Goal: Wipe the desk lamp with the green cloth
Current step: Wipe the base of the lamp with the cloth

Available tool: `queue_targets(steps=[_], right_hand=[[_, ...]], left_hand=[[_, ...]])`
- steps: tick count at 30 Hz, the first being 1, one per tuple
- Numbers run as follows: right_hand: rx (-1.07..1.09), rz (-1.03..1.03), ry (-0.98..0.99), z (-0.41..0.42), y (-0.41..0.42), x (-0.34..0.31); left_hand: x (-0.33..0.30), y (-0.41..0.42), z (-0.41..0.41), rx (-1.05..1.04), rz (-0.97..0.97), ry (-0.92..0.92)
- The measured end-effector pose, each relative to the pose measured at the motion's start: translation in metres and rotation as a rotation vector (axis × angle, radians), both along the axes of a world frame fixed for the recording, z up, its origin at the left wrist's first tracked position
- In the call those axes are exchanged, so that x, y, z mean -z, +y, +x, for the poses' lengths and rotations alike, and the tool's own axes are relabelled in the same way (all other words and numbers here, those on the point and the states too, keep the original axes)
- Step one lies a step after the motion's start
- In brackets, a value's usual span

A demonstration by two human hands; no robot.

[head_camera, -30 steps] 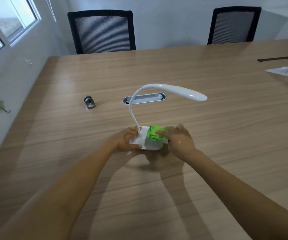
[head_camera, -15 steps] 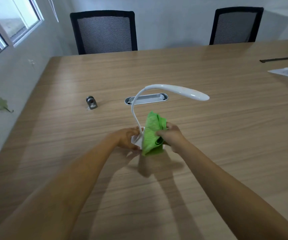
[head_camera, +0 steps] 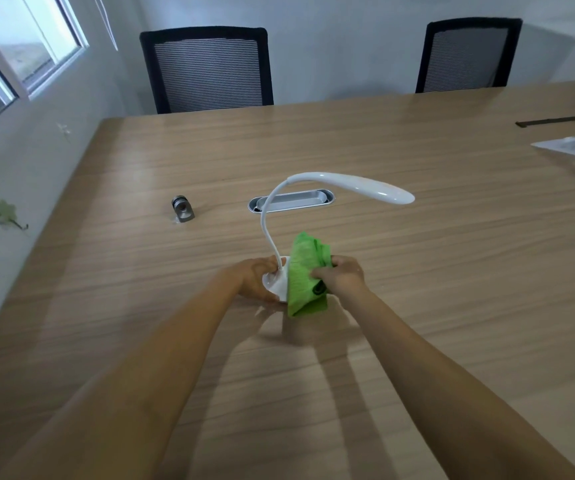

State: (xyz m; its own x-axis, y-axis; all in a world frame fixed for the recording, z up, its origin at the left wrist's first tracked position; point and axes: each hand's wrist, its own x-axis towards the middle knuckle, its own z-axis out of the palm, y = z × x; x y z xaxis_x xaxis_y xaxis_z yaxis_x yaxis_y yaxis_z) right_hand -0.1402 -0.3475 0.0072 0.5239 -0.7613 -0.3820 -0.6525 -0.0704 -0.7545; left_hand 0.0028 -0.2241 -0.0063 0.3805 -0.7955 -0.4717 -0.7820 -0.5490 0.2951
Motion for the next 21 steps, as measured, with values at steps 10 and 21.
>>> queue_targets(steps=[10,21], right_hand=[[0.037,-0.145,0.109,0.000,-0.022,-0.014],[0.140,-0.199,0.146,-0.013,-0.027,-0.014]], left_hand=[[0.001,0.000,-0.001,-0.045,0.015,0.010],[-0.005,0.001,-0.004,-0.079,0.001,0.055]])
